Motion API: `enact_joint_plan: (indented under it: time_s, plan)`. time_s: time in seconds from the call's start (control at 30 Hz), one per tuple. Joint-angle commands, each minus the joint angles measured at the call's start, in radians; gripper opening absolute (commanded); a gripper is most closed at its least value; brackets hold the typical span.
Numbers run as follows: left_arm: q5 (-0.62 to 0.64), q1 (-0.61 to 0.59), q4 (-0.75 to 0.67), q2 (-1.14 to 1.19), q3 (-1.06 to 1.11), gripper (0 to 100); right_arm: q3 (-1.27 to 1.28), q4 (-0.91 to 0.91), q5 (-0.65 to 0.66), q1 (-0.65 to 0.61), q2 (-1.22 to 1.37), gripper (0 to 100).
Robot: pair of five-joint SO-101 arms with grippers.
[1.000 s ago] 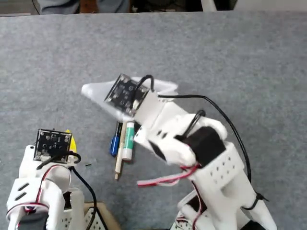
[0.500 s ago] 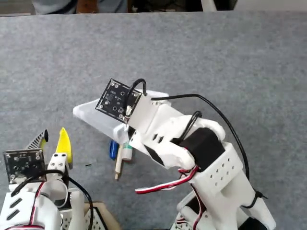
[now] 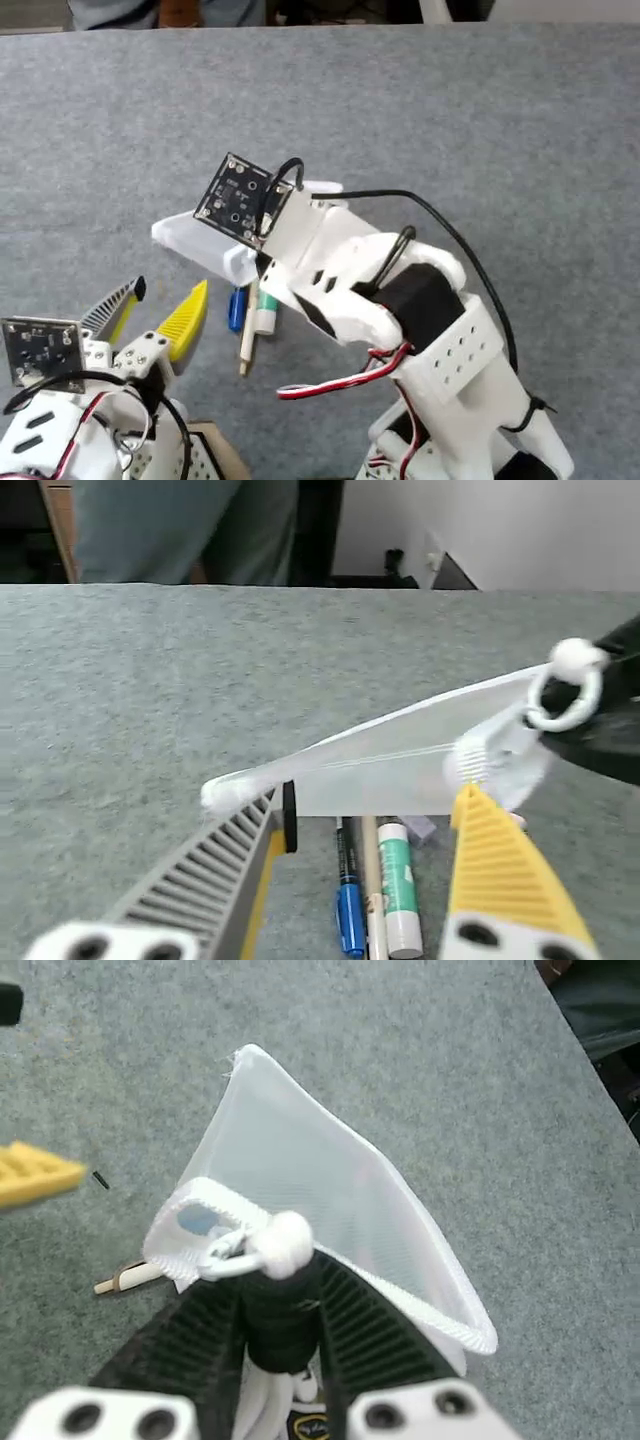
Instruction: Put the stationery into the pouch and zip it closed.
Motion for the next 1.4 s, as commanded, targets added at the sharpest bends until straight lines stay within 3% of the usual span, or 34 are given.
enact_joint_plan:
  time_s: [0.0,0.13,0.63,0.93,1.13,1.37]
  plan:
    - [0.038,0.051,0.006,0.064,-0.125,27,-0.004,-0.023,0.006,-0.015,0.031,1.2]
    - [0.064,0.068,0.006,0.13,-0.185,27,-0.01,-0.023,0.006,-0.015,0.061,1.2]
    - [0.058,0.17,-0.005,0.143,-0.013,27,-0.01,-0.032,0.006,-0.015,0.051,1.2]
    - [0.058,0.163,-0.141,0.15,0.105,27,-0.004,-0.029,0.006,-0.015,0.01,1.2]
    - [0.055,0.162,-0.196,0.144,0.151,18,-0.004,-0.029,0.006,-0.015,0.01,1.2]
    - [0.055,0.16,-0.222,0.143,0.157,18,-0.002,-0.029,0.006,-0.015,0.008,1.2]
